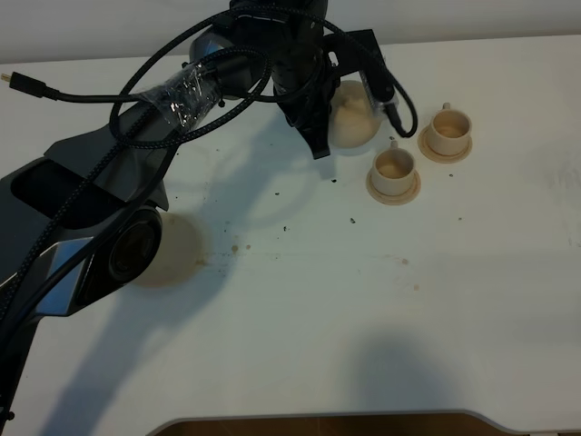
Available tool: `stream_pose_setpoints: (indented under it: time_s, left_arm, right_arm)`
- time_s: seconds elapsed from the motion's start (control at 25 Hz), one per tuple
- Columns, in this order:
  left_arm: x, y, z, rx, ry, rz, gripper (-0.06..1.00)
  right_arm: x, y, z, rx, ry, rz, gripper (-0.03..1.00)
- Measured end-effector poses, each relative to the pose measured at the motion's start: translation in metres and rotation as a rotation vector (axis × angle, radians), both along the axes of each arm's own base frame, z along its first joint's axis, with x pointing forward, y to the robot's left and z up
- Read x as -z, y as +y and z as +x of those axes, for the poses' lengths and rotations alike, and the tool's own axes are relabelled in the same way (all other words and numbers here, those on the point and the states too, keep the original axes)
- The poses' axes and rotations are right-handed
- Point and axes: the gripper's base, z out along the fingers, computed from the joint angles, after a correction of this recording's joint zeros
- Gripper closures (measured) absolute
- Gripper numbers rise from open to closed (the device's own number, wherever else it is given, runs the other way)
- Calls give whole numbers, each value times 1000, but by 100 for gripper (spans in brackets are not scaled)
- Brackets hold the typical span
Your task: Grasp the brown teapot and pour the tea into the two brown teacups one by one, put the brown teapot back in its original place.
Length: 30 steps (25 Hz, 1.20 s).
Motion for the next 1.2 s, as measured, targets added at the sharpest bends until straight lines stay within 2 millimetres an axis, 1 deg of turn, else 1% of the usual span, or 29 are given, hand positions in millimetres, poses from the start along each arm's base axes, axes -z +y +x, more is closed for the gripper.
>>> stream_pose_setpoints:
  time_s: [0.24, 0.52, 0.64, 0.88, 0.96, 1.2]
  left_arm:
    - [0, 1, 0, 166, -12, 65, 82]
    - [-1, 4, 4, 296, -53, 164, 82]
    - [-2, 1, 2, 361, -74, 199, 82]
    - [-3, -14, -6, 485, -108, 269, 82]
    - [-4, -16, -7, 510, -117, 294, 82]
    - [-6, -11, -4, 529, -146, 391, 82]
  right_arm:
    - [0, 0, 0, 0, 0, 0, 53]
    - [0, 0, 0, 0, 0, 0, 53]
    - [0, 0, 0, 0, 0, 0, 53]
    - [0, 0, 0, 0, 0, 0, 53]
    - [0, 0, 0, 0, 0, 0, 53]
    - [0, 0, 0, 0, 0, 0, 53]
